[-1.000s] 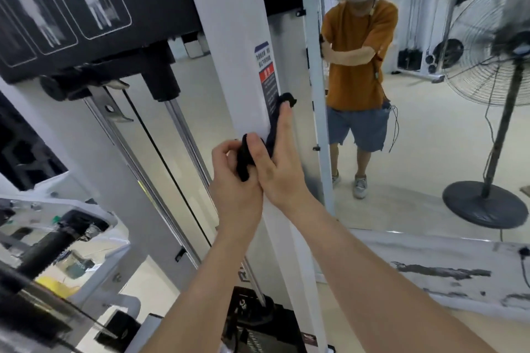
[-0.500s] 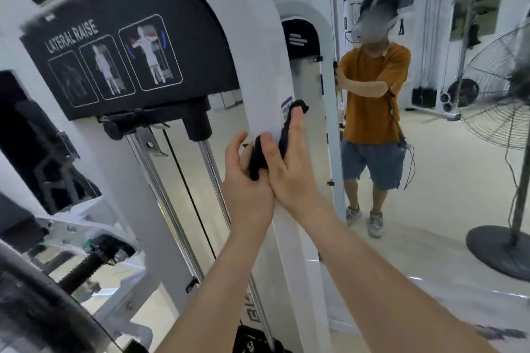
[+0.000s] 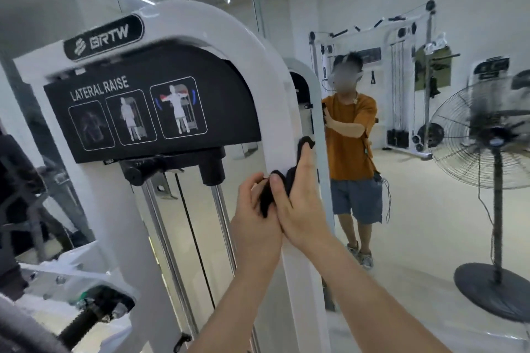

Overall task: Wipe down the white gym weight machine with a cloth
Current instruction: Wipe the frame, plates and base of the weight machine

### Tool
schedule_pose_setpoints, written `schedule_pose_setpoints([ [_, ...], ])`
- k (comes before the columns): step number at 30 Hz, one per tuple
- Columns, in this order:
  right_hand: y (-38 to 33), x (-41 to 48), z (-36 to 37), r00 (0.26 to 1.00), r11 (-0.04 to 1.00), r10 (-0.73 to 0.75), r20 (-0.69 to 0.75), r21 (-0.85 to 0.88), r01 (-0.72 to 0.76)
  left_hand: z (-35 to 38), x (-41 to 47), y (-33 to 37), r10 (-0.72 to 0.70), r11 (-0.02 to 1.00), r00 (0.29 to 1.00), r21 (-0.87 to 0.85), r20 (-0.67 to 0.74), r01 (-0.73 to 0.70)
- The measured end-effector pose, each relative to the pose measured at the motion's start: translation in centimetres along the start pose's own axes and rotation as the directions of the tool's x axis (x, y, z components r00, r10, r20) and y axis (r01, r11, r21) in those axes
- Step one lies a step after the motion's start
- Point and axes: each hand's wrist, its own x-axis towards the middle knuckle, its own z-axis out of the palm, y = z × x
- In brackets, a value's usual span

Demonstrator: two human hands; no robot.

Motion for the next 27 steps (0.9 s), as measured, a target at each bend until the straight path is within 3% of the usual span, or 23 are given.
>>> schedule_pose_setpoints([
  [5,-2.9,6.5,-0.9,0.995,0.986,-0.088,-0.054,-0.144,0.079,-0.2,0.8,1.7,0.234,0.944,0.970,0.223,0.061,-0.242],
  [9,-5.3,9.6,-0.3,0.967,0.971,-0.166,-0.191,-0.201,0.127,-0.6,3.5,3.4,0.477,0.817,0.879,0.354,0.029,-0.455],
  [12,-3.6,6.6,-0.1,0.981,0.992,-0.091,-0.171,-0.106,0.074,-0.7,3.5,3.0,0.512,0.764,0.856,0.419,0.070,-0.491],
  [16,0.1,1.2,0.1,0.996,0.990,0.086,-0.025,0.116,-0.082,-1.6,2.7,1.7,0.640,0.573,0.723,0.465,0.261,-0.675],
  [19,-1.2,2.9,0.2,0.995,0.998,0.063,-0.077,0.002,-0.063,-1.1,5.2,2.2,0.731,0.475,0.649,0.526,0.211,-0.706],
  [23,-4.5,8.1,0.2,0.973,0.968,-0.131,-0.188,-0.238,0.085,-0.2,8.2,3.1,0.793,0.512,0.609,0.534,0.008,-0.673],
  [25,-5.4,9.4,-0.1,0.951,0.904,-0.264,-0.161,-0.384,0.187,0.2,8.1,2.4,0.748,0.603,0.656,0.516,-0.102,-0.608],
  [27,-5.2,9.1,-0.5,0.901,0.750,-0.427,-0.071,-0.584,0.310,0.3,7.3,1.4,0.671,0.699,0.719,0.479,-0.182,-0.531],
])
